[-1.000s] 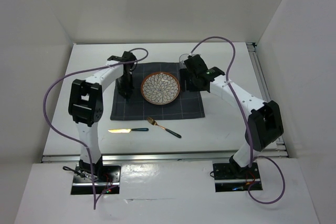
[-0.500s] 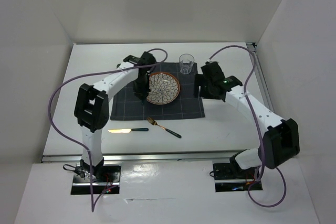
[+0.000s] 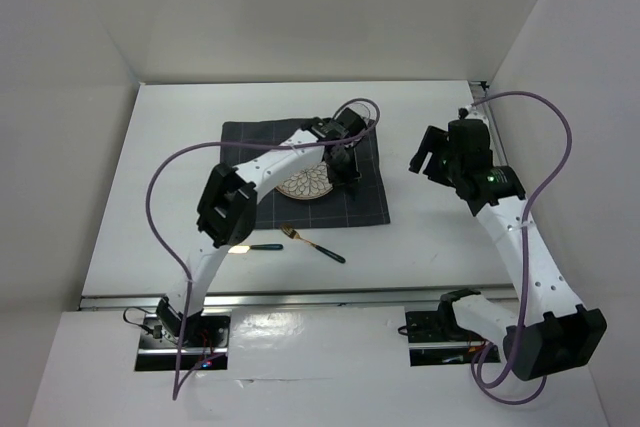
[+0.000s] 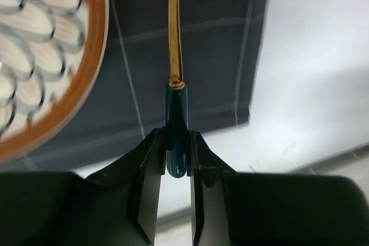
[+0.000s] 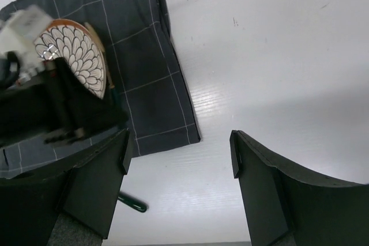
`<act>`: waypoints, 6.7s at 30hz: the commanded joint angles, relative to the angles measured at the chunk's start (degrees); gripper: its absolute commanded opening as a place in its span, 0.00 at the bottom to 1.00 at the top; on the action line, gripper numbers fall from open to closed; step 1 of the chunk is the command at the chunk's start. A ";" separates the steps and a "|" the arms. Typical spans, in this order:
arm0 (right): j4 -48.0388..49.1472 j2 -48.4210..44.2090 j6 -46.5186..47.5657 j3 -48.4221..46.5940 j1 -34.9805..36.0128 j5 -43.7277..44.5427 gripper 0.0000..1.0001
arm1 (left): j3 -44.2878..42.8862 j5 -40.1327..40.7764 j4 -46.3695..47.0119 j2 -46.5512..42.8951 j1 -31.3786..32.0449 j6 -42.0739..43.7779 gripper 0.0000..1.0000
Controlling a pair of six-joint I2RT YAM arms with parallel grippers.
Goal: Set the dinner table for one person
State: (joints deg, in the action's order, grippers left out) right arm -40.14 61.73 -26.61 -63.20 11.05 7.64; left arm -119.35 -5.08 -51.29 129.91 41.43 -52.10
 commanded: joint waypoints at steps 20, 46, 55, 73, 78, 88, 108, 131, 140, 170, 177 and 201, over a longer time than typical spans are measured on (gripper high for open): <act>-4.42 -2.50 0.42 -0.35 -0.94 -0.87 0.85 | -6.95 -4.41 2.59 11.43 0.41 -1.87 0.37; 3.03 -6.09 6.13 4.65 1.76 -15.95 0.82 | 9.19 15.00 -12.43 -24.38 1.21 2.17 0.74; 8.76 11.79 7.96 6.96 33.73 -10.01 0.86 | 33.38 19.75 -13.05 -47.01 -17.68 1.73 0.77; 17.37 37.41 15.79 4.31 44.41 -5.88 0.55 | 31.64 15.89 -14.19 -51.77 -35.01 7.97 0.78; 17.21 35.75 18.78 5.02 45.11 -8.77 0.23 | 31.11 14.41 -13.67 -52.30 -36.95 9.11 0.78; 15.53 26.06 16.52 -3.84 47.05 -10.10 0.00 | 24.61 13.17 -14.19 -52.83 -38.71 9.64 0.78; 20.36 76.78 -20.31 -61.17 42.48 3.42 0.00 | 19.67 11.59 -19.90 -58.62 -39.23 10.00 0.77; 22.47 79.34 -22.09 -57.56 40.54 5.02 0.59 | 20.56 11.33 -20.43 -58.45 -40.81 13.34 0.77; 25.36 63.09 -8.13 -44.93 40.54 -0.68 0.70 | 19.51 11.93 -20.43 -58.45 -40.81 14.39 0.77; 26.96 56.21 32.32 -15.73 52.32 -11.41 0.50 | 24.60 15.89 -17.88 -57.40 -41.34 14.92 0.77; 24.85 48.84 33.64 -12.13 55.04 -11.95 0.00 | 24.60 15.28 -17.36 -57.40 -41.34 14.92 0.77; 14.12 26.58 6.92 0.28 14.00 1.67 0.00 | 27.50 12.90 -13.58 -55.02 -40.29 14.39 0.77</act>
State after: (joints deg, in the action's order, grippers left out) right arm -25.06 83.77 -21.06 -59.44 25.89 10.74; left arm -91.74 8.27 -66.43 75.24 0.95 -38.79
